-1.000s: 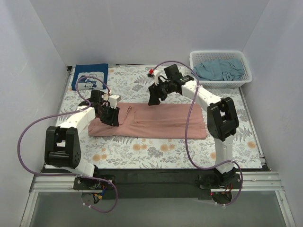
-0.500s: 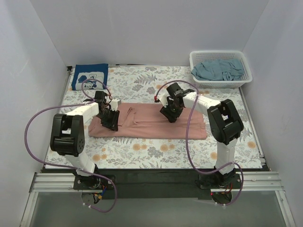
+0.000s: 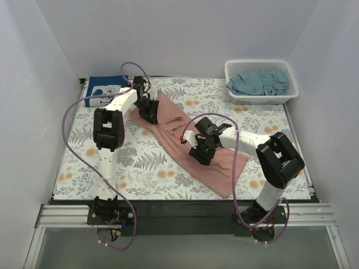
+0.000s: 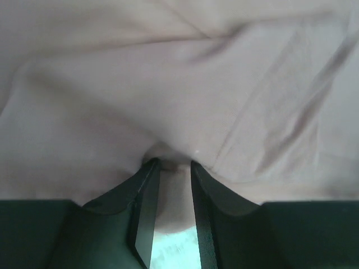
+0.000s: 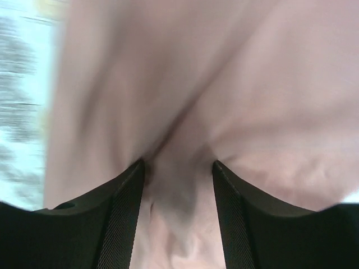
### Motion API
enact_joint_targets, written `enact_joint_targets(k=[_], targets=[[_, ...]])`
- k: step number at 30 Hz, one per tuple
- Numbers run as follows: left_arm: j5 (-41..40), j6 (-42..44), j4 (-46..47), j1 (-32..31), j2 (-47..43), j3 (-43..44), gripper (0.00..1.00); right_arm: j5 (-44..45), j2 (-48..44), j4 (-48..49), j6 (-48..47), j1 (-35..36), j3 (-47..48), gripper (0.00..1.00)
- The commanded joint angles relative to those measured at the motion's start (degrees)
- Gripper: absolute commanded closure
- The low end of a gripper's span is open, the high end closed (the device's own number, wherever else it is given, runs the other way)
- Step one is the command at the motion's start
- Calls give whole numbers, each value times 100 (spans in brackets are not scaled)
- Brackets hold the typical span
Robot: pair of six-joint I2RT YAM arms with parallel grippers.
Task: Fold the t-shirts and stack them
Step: Fold the tshirt
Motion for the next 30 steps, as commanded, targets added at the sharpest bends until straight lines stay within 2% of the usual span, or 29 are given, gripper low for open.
enact_joint_targets(k=[1, 4, 7, 9, 12, 16, 19, 20, 22, 23, 26, 30], targets=[[-126, -258, 858, -53, 1035, 1843, 72, -1450, 104, -913, 405, 831, -238, 41], [218, -566, 1356, -71, 932, 2264, 71, -1934, -159, -913, 616, 1043, 236, 39], [122, -357, 1971, -71, 37, 1511, 69, -1769, -458, -984, 591, 956, 527, 38], [69, -269, 2202, -62, -691, 641, 68, -1480, -660, -992, 486, 833, 510, 37], [226, -233, 2177, -71, -1160, -175, 68, -908, -705, -1062, 274, 683, 378, 38], [612, -417, 2132, -123, -1792, -1214, 68, -854, -687, -1124, 212, 341, 290, 39], [1095, -628, 2150, -211, -2004, -1994, 69, -933, -600, -1159, 204, 279, 229, 44], [1132, -663, 2185, -246, -2066, -2207, 69, -1081, -556, -1194, 82, 287, 211, 49], [1115, -708, 2342, -352, -2128, -2680, 69, -1205, -398, -1203, 19, 279, 176, 54], [1054, -716, 2396, -369, -2163, -2779, 69, -1328, -328, -1186, 2, 279, 150, 61], [931, -751, 2484, -387, -2041, -2886, 70, -1626, 15, -1177, 28, 279, 176, 69], [632, -866, 2388, -396, -1454, -2632, 72, -2224, 375, -1142, 159, 296, 167, 70]])
